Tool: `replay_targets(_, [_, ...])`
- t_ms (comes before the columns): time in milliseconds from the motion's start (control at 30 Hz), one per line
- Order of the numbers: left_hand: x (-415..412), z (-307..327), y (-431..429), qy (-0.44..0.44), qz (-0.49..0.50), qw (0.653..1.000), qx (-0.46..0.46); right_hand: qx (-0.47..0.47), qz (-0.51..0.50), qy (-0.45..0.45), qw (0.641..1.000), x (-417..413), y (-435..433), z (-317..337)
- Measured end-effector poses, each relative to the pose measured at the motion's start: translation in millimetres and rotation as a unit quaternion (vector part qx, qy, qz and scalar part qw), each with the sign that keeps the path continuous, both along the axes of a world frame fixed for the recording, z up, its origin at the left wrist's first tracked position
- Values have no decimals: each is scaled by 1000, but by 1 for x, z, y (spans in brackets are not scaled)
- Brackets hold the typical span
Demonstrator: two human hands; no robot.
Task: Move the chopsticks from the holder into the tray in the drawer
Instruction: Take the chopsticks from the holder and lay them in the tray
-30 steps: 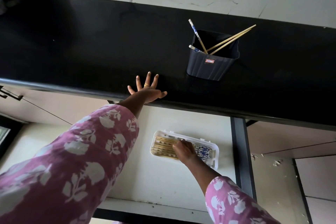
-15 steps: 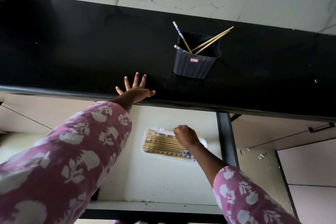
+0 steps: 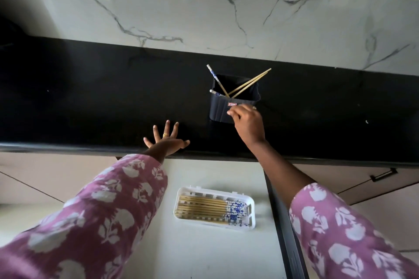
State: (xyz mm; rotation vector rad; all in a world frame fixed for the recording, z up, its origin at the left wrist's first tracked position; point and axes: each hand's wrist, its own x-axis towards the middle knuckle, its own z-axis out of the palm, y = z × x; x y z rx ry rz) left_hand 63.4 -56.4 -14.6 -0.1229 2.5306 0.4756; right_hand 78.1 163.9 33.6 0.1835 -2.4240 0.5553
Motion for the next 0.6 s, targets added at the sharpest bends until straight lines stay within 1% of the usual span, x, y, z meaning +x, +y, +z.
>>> replay_targets(133, [-2, -2, 2, -4, 3, 1000, -1, -30, 1, -71, 997, -36, -7, 29])
replay_targets(233, [-4, -3, 2, -3, 1, 1000, -7, -23, 17, -98, 995, -56, -20, 39])
replay_targets(300, [-5, -4, 2, -3, 1, 1000, -4, -2, 26, -117, 993, -64, -27, 43])
replay_targets(400, [-7, -6, 2, -3, 2, 1000, -6, 70, 51, -148, 985, -71, -35, 42])
replay_targets(467, [-8, -7, 2, -3, 1, 1000, -8, 108, 65, -155, 980, -72, -38, 39])
replay_targets(600, [-10, -9, 2, -5, -1, 1000, -8, 99, 65, -124, 985, -74, -39, 40])
